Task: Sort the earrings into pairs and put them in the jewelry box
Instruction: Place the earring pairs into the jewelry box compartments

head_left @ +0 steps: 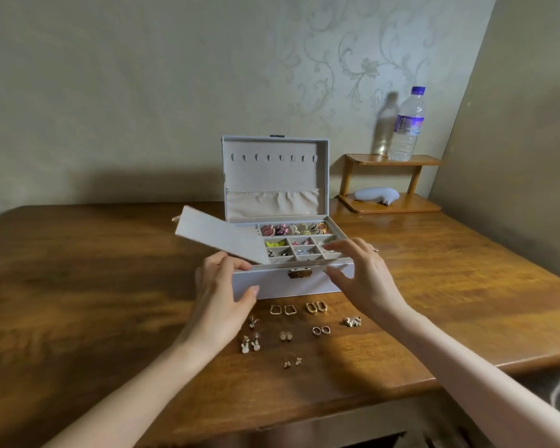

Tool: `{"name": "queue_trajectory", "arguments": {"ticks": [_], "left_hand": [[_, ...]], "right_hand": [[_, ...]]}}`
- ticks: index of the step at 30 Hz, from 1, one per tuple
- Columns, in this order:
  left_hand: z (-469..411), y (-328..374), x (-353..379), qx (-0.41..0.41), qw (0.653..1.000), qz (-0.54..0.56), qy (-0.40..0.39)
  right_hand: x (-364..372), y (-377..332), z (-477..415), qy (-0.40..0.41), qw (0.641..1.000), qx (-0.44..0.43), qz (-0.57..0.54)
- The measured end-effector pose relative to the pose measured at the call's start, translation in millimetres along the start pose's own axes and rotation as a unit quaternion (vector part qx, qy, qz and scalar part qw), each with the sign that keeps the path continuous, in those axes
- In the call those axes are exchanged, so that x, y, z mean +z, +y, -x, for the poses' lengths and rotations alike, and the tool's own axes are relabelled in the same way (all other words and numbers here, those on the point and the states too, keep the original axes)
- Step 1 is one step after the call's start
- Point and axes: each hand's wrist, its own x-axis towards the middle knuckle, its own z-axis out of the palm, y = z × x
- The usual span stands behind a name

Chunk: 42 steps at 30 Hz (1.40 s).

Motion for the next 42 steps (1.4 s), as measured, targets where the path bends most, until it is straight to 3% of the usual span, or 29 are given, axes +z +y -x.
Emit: {"name": "queue_trajectory", "arguments": {"ticks": [5, 14, 17, 22, 30, 38, 42], "left_hand": [[-10, 22, 6, 0.093, 0.995, -0.003, -0.032], [-24, 21, 19, 0.106, 0.987, -0.088, -0.078], [-28, 16, 20, 0.1, 0.984, -0.119, -0.09], [-30, 12, 21, 0.1, 0.979, -0.138, -0.109], [-33, 10, 19, 0.113, 0.974, -0.143, -0.132], [-36, 9, 11, 0.116, 0.974, -0.123, -0.152], [-36, -2, -3, 0.139, 0.978, -0.137, -0.071]], "right_hand": [[-6, -18, -16, 0.016, 0.994, 0.003, -0.104], [-17, -9, -37, 0.069, 0.963, 0.111, -0.235], [-21, 1, -42, 0.067, 0.975, 0.117, -0.173], [-10, 32, -48, -0.015, 0.994, 0.111, -0.01], [2, 40, -50, -0.088, 0.981, 0.034, 0.171], [0, 43, -51, -0.115, 0.978, 0.01, 0.176], [-2, 43, -36, -0.038, 0.991, -0.049, 0.121]]}}
